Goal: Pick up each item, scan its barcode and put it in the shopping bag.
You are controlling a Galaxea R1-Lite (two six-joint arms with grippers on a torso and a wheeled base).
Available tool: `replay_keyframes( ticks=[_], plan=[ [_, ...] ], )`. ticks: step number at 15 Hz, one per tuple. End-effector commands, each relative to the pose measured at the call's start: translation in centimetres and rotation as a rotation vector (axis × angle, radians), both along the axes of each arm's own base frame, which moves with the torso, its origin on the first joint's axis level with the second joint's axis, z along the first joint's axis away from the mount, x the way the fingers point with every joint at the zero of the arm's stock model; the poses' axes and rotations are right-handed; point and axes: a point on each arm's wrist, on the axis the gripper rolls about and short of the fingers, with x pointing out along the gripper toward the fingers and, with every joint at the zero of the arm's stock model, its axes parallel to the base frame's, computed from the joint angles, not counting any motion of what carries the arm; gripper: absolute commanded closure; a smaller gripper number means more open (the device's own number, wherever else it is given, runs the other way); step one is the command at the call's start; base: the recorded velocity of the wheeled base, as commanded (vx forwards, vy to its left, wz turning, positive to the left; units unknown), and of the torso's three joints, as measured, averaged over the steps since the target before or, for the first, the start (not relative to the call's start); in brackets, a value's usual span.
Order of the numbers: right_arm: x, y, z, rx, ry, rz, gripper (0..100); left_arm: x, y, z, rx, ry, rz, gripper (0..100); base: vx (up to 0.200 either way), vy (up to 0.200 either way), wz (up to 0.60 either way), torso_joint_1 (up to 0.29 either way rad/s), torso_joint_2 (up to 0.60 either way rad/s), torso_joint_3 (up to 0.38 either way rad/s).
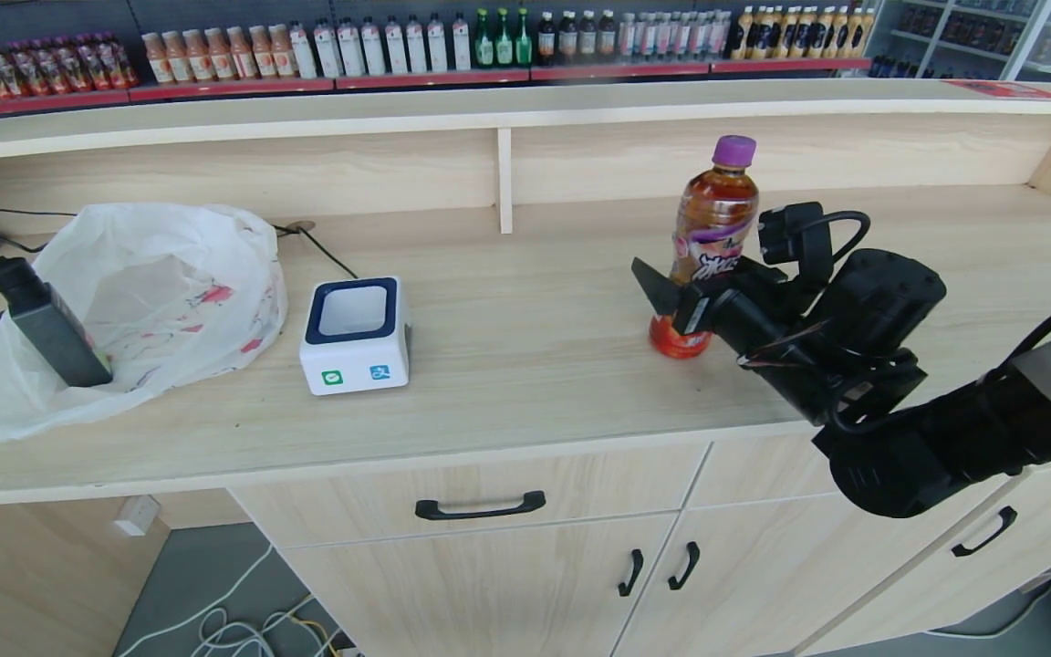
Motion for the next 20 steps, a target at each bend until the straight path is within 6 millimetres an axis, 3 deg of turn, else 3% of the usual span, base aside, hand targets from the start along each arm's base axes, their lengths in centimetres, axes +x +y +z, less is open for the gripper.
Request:
replay_keyframes(
  ticks=[1,2,3,15,20],
  plan=[
    [0.2,0.0,-0.2,-0.002,0.004,-0.001,0,0.0,0.0,0.0,0.0,0.0,0.0,0,0.0,0.0,0.0,0.0,0.0,0.0],
    [0.2,0.0,-0.3,-0.003,0.005,-0.001,0,0.0,0.0,0.0,0.0,0.0,0.0,0,0.0,0.0,0.0,0.0,0.0,0.0],
    [0.3,0.0,-0.3,-0.003,0.004,-0.001,100,0.0,0.0,0.0,0.0,0.0,0.0,0,0.0,0.0,0.0,0.0,0.0,0.0],
    [0.4,0.1,0.3,0.012,-0.017,0.001,100,0.0,0.0,0.0,0.0,0.0,0.0,0,0.0,0.0,0.0,0.0,0.0,0.0],
    [-0.4,-0.2,1.9,0.027,-0.053,0.001,100,0.0,0.0,0.0,0.0,0.0,0.0,0,0.0,0.0,0.0,0.0,0.0,0.0]
  ],
)
